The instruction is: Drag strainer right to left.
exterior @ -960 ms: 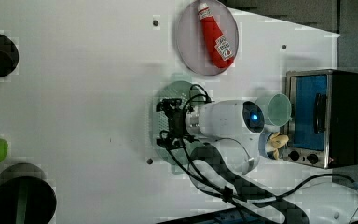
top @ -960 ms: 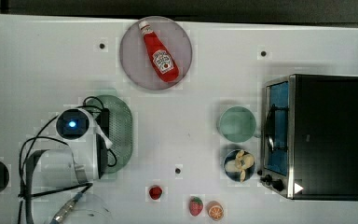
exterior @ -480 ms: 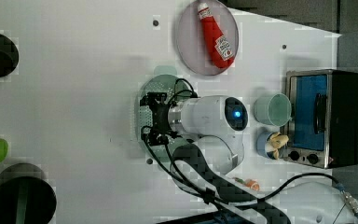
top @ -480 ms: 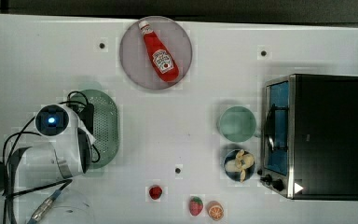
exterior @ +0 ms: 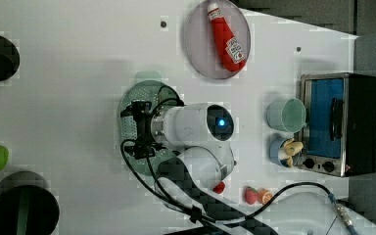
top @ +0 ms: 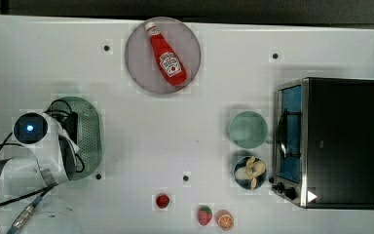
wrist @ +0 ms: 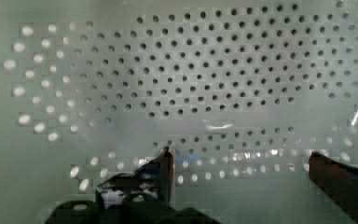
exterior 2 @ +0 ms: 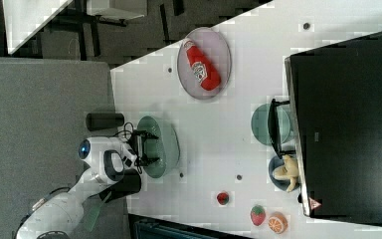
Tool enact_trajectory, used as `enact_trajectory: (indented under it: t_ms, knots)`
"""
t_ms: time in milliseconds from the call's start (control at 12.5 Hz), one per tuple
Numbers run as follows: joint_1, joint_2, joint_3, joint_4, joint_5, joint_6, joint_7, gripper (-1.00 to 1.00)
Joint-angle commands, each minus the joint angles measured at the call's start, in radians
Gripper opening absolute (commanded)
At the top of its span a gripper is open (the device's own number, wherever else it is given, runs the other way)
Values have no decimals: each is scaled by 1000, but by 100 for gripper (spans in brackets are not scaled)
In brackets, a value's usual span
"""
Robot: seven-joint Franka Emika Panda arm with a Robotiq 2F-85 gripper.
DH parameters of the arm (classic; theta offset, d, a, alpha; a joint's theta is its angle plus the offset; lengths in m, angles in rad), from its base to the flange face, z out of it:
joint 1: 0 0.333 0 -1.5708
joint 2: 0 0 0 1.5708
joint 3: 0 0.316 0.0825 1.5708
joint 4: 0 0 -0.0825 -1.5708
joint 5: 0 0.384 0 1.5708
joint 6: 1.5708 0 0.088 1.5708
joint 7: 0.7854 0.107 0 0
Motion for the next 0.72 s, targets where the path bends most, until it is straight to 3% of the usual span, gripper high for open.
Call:
enact_trajectory:
  t_ms: [80, 400, 720]
  knots:
    - [35, -6, 16, 51, 1, -13, 59, 100]
    - [41, -23, 5, 62, -5, -37, 40, 100]
    - [39, -237, -103, 9, -21, -202, -186, 100]
